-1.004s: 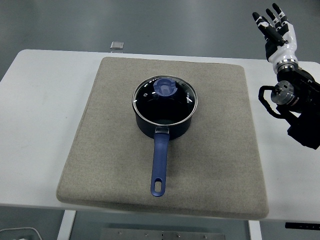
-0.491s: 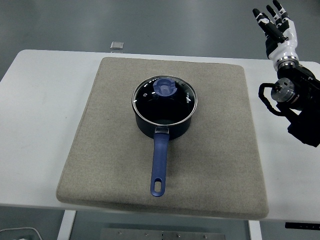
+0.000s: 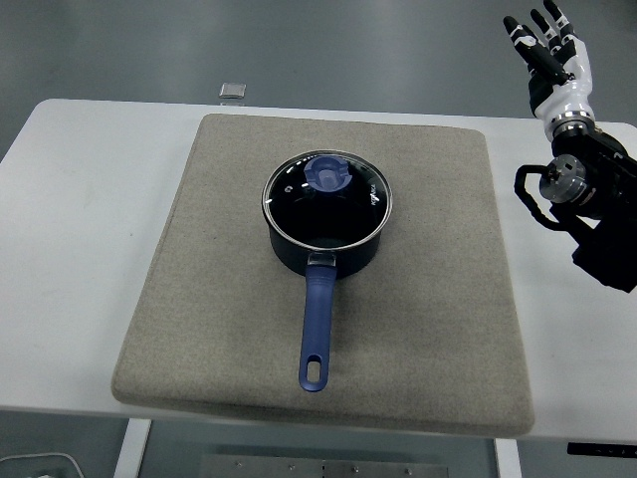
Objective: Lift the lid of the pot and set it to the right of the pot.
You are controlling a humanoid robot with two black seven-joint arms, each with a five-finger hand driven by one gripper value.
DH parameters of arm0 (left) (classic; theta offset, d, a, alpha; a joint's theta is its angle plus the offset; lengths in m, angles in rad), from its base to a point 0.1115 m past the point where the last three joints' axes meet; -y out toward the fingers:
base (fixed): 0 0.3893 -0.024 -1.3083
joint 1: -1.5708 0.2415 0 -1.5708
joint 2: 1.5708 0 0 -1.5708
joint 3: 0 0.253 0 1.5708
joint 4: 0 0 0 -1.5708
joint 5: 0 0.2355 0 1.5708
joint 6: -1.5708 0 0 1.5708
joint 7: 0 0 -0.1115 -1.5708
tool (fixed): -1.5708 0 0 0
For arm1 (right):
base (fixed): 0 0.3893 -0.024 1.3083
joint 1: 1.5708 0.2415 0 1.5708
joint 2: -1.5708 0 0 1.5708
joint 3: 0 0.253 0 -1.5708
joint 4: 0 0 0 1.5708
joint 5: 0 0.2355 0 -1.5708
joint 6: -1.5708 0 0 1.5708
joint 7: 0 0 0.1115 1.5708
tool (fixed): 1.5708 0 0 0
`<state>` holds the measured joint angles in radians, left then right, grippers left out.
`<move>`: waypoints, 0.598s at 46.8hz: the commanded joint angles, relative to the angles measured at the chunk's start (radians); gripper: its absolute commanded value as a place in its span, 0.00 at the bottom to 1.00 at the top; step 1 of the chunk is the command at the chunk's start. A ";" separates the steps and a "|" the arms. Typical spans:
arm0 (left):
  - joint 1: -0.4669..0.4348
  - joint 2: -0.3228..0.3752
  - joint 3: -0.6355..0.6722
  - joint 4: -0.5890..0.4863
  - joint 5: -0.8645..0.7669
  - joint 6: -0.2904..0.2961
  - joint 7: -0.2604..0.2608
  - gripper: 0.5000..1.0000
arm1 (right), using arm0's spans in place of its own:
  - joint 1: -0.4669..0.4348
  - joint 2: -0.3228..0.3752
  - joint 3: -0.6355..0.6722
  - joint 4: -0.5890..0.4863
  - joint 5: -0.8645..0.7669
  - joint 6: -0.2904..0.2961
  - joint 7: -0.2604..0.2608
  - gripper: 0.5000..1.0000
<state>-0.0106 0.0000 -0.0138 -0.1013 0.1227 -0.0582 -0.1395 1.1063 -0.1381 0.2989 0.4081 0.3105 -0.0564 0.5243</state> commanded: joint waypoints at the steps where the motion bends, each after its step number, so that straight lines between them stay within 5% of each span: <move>1: 0.000 0.000 0.000 0.000 0.000 0.000 -0.002 1.00 | 0.012 0.000 -0.001 0.000 -0.001 0.000 -0.001 0.81; 28: -0.002 0.000 0.000 0.000 0.000 0.000 0.000 1.00 | 0.013 -0.017 -0.006 0.000 -0.011 0.009 -0.001 0.81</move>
<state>-0.0125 0.0000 -0.0125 -0.1013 0.1227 -0.0581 -0.1398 1.1210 -0.1531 0.2939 0.4077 0.3073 -0.0525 0.5230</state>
